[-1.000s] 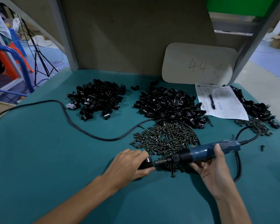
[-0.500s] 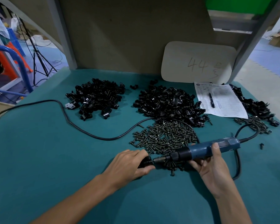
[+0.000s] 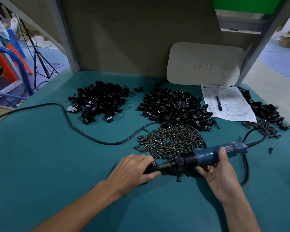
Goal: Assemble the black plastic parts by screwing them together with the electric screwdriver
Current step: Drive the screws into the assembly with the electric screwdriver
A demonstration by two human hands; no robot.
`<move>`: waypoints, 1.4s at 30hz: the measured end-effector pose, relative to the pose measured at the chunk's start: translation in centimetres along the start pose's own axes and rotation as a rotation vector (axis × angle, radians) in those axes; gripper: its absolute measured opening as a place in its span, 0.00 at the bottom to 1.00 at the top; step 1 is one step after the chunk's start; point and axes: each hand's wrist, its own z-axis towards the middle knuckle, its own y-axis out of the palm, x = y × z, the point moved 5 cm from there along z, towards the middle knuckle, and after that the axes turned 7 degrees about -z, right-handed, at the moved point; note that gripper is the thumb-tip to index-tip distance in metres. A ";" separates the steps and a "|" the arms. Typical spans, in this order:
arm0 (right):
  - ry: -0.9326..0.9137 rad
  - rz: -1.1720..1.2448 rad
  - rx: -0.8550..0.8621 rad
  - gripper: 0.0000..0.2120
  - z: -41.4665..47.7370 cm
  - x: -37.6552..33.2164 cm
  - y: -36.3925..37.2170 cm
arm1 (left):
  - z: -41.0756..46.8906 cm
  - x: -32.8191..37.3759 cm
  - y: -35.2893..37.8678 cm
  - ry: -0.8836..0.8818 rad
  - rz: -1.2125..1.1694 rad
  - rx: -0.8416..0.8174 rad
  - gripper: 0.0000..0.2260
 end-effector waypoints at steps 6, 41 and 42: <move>0.006 -0.004 0.005 0.27 0.2 0.2 0.0 | 0.0 0.2 -0.2 0.014 0.011 0.024 0.19; 0.009 0.058 0.046 0.29 -0.9 -0.7 0.7 | 0.0 -0.7 0.7 -0.086 -0.135 -0.066 0.14; 0.006 0.055 0.049 0.29 -1.0 -0.8 0.7 | 0.0 -0.6 0.7 -0.083 -0.129 -0.067 0.14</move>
